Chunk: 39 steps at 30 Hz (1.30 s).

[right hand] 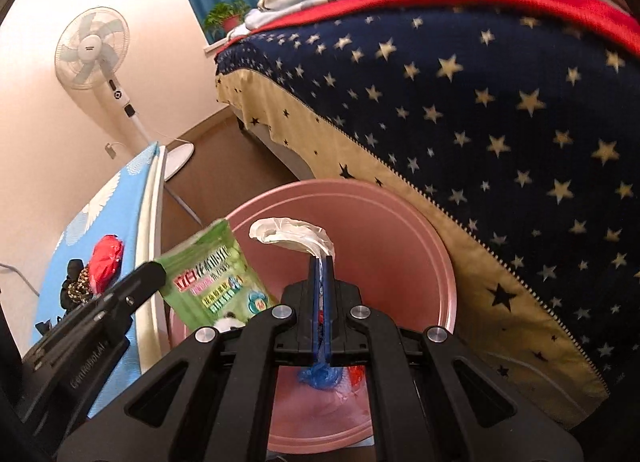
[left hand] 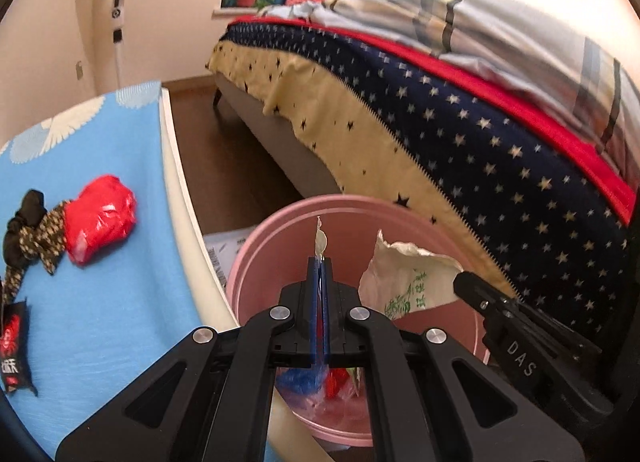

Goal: Collect trash
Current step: 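Carry the snack bag and white paper with both tools over the pink bin, then open both tools to drop the snack bag and paper into the bin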

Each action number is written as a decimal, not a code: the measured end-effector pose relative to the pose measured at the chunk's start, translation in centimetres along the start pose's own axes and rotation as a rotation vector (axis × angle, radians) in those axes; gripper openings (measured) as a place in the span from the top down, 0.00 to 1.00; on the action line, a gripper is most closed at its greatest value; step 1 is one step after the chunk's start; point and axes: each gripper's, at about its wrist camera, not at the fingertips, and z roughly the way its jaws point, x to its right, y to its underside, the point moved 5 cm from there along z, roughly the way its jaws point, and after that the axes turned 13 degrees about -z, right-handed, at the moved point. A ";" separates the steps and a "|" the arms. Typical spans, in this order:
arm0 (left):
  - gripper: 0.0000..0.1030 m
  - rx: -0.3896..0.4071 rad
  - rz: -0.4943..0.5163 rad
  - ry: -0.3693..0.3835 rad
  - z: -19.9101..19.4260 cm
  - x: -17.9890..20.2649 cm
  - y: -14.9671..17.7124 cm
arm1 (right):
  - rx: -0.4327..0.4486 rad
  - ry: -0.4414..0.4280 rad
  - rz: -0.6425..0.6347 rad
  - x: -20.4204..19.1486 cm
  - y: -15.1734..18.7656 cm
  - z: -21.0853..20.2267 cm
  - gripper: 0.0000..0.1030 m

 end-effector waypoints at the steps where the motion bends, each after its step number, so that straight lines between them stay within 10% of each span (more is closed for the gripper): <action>1: 0.99 -0.010 -0.002 -0.005 0.2 -0.1 0.2 | -0.003 0.000 0.000 0.0 0.0 0.2 0.99; 29: 0.97 -0.019 -0.029 0.012 -0.5 -0.4 -0.2 | 0.044 0.032 -0.079 -0.9 -0.6 -1.7 0.92; 35: 0.96 0.023 -0.044 0.025 -2.5 -0.7 -1.0 | 0.082 0.027 -0.107 -1.6 -1.0 -2.9 0.67; 39: 0.76 0.047 -0.066 0.025 -3.8 -1.4 -1.5 | 0.084 0.020 -0.102 -1.5 -1.2 -3.1 0.56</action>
